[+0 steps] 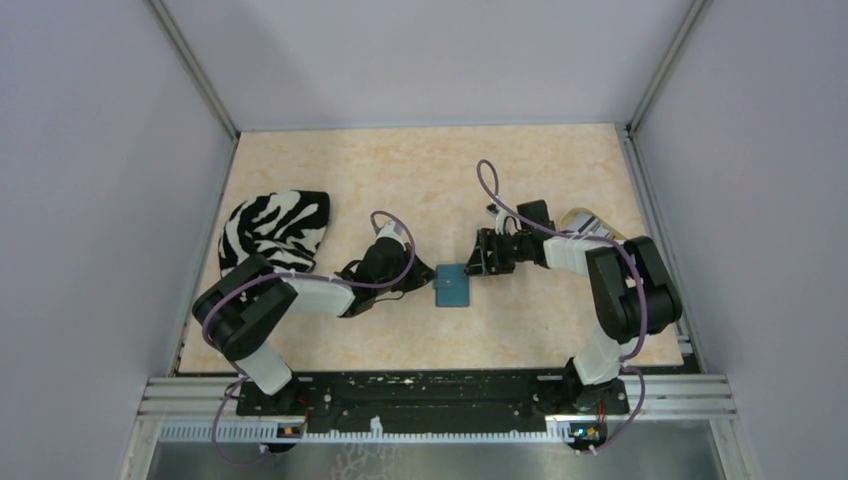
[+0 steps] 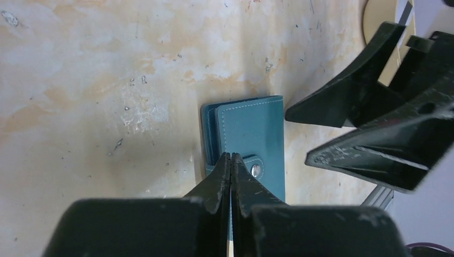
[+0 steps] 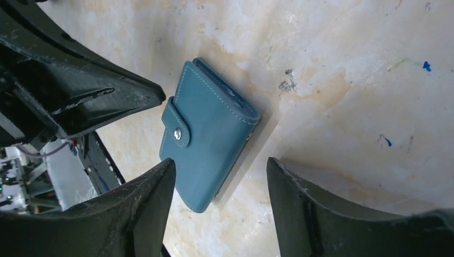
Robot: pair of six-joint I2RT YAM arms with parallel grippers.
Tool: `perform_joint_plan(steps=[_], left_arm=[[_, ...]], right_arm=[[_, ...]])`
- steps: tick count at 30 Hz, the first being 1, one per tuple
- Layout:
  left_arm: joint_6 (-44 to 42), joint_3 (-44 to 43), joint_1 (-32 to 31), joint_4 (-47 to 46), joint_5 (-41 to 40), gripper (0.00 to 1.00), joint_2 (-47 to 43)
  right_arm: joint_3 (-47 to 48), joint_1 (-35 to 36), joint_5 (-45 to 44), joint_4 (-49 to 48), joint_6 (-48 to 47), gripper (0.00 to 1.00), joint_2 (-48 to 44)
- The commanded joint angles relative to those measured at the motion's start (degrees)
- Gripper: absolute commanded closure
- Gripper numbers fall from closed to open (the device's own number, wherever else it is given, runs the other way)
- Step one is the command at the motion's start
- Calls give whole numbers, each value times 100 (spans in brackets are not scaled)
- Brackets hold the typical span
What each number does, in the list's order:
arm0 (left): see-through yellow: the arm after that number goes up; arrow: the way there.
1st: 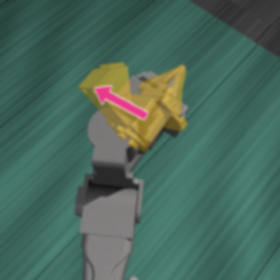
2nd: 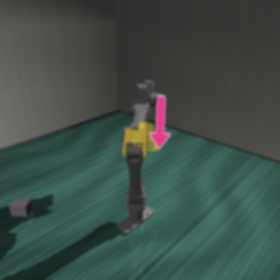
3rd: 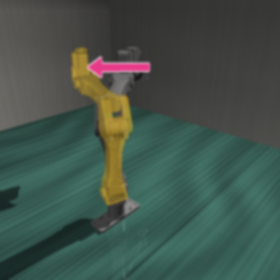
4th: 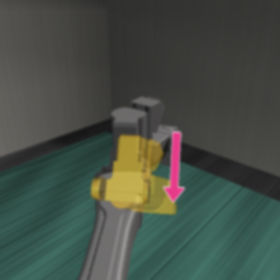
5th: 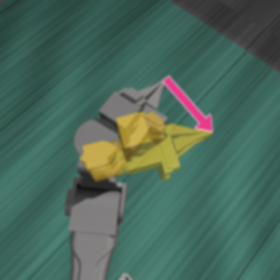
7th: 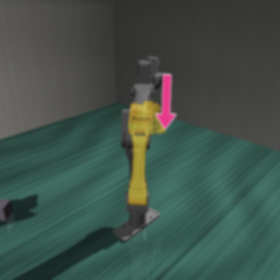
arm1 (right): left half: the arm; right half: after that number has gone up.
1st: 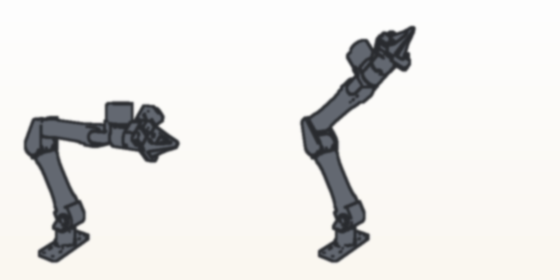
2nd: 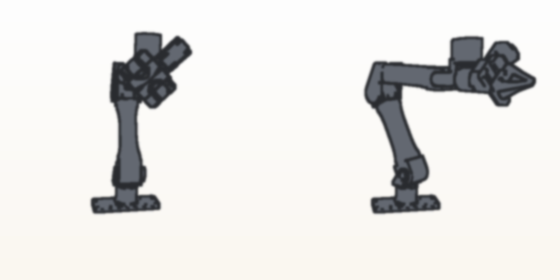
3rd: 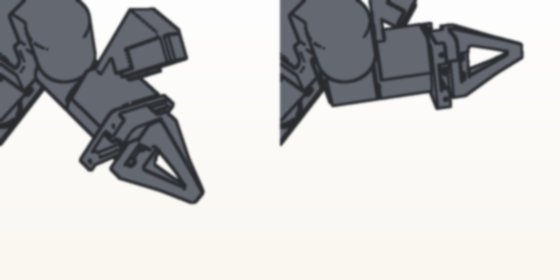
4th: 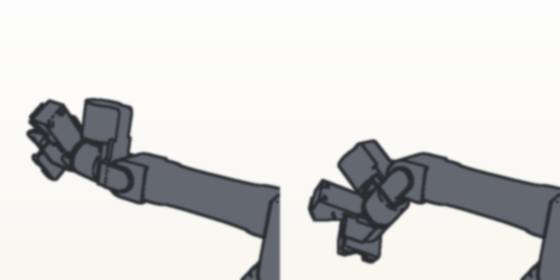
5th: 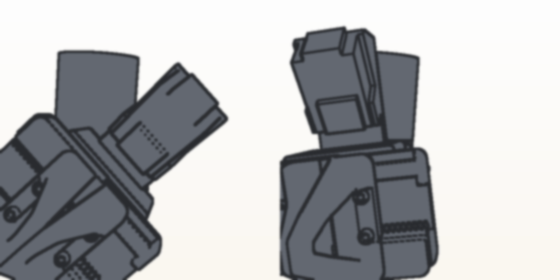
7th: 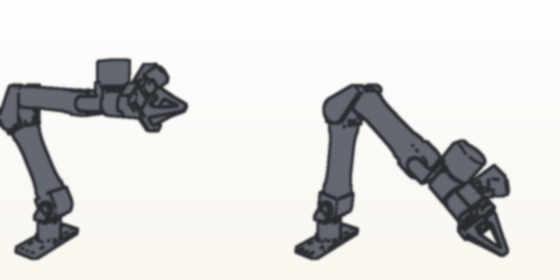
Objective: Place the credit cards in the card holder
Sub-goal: Open the card holder at the center of the board.
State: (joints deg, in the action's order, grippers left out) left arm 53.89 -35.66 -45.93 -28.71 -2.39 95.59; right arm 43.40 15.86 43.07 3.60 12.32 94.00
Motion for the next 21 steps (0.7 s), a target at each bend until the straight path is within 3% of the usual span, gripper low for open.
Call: perform_joint_plan(steps=[1, 7, 13, 18, 21], left_arm=[[224, 247, -57, -748, -132, 100, -192], [187, 533, -74, -1249, -7, 100, -324], [-753, 429, -83, -612, 149, 92, -674], [-1914, 471, -83, -225, 473, 59, -1174], [-2354, 491, -78, 99, 410, 47, -1437]], right_arm=[[-16, -30, 280, -456, 397, 40, 343], [-63, -3, 252, -504, 447, 42, 408], [-164, 35, -172, -562, 575, 43, 387], [-108, 224, -336, -518, 750, 48, 524], [-80, 318, -263, -552, 838, 50, 607]])
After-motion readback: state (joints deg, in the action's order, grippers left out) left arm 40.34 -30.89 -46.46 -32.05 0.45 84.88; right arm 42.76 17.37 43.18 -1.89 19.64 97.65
